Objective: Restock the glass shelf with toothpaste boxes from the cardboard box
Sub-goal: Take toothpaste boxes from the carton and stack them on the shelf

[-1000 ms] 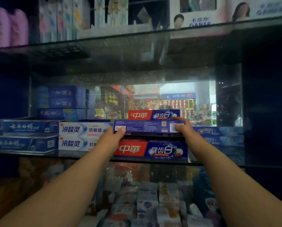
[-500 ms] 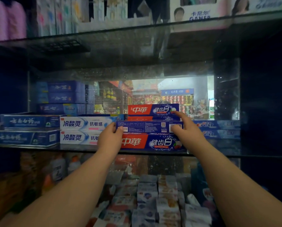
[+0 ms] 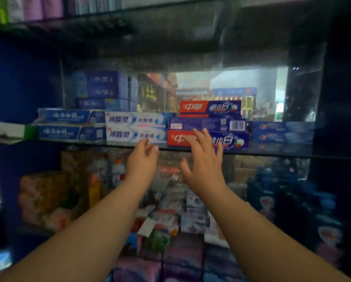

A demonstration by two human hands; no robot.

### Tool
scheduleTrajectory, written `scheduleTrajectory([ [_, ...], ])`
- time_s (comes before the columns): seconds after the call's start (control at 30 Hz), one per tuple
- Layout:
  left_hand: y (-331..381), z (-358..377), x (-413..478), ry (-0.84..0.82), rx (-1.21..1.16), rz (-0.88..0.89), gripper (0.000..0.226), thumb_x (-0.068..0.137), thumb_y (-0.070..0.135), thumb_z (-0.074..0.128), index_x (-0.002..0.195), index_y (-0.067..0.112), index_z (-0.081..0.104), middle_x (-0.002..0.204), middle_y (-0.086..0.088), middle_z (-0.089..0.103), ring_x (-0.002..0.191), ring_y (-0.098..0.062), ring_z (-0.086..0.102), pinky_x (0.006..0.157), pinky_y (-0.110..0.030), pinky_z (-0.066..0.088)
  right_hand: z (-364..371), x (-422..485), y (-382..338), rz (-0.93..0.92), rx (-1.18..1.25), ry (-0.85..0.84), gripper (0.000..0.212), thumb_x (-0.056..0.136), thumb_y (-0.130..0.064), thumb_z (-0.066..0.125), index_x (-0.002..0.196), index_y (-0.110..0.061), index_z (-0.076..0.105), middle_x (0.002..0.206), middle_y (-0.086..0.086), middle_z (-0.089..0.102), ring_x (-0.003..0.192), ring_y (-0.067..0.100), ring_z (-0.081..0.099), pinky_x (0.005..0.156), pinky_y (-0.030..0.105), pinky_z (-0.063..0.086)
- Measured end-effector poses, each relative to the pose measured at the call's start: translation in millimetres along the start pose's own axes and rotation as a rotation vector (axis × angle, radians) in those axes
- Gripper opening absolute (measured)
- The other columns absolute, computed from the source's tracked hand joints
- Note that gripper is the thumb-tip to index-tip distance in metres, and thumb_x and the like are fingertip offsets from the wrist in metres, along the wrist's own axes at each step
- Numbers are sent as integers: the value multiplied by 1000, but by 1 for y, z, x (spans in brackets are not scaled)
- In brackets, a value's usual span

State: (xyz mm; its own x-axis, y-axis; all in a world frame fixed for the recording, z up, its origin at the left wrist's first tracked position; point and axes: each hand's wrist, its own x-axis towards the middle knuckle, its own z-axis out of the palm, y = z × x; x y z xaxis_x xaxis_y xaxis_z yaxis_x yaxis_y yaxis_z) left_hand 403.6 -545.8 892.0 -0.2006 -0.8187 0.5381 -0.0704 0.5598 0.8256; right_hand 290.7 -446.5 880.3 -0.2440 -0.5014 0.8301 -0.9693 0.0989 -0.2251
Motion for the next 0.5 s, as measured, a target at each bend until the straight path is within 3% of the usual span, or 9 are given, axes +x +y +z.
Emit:
scheduleTrajectory([
  [0.1, -40, -21, -22, 27, 58, -11, 44, 97, 24, 49, 140, 17, 44, 133, 2, 56, 124, -14, 52, 105, -30, 39, 33, -29, -14, -57, 32, -105, 56, 85, -26, 58, 139, -20, 44, 157, 0, 24, 149, 18, 5, 117, 52, -3],
  [0.2, -92, -42, -53, 5, 132, -91, 41, 98, 21, 48, 138, 11, 45, 131, -3, 56, 124, -16, 52, 98, -22, 37, 75, -69, -29, -108, 95, -216, 53, 84, -30, 53, 135, -19, 49, 155, 3, 28, 149, 21, 10, 118, 55, 6],
  [0.33, -179, -67, -108, -37, 218, -352, 39, 98, 19, 48, 135, 6, 48, 133, -9, 56, 123, -21, 53, 91, -17, 36, 140, -148, -49, -108, 215, -433, 55, 80, -38, 40, 128, -17, 55, 151, 7, 37, 145, 27, 24, 113, 54, 19],
  [0.5, -275, -98, -188, -53, 411, -631, 37, 97, 23, 52, 128, 4, 55, 127, -15, 61, 118, -27, 56, 97, -26, 38, 215, -254, -57, -116, 259, -715, 60, 73, -39, 43, 125, -13, 59, 142, 14, 48, 137, 32, 40, 106, 58, 31],
])
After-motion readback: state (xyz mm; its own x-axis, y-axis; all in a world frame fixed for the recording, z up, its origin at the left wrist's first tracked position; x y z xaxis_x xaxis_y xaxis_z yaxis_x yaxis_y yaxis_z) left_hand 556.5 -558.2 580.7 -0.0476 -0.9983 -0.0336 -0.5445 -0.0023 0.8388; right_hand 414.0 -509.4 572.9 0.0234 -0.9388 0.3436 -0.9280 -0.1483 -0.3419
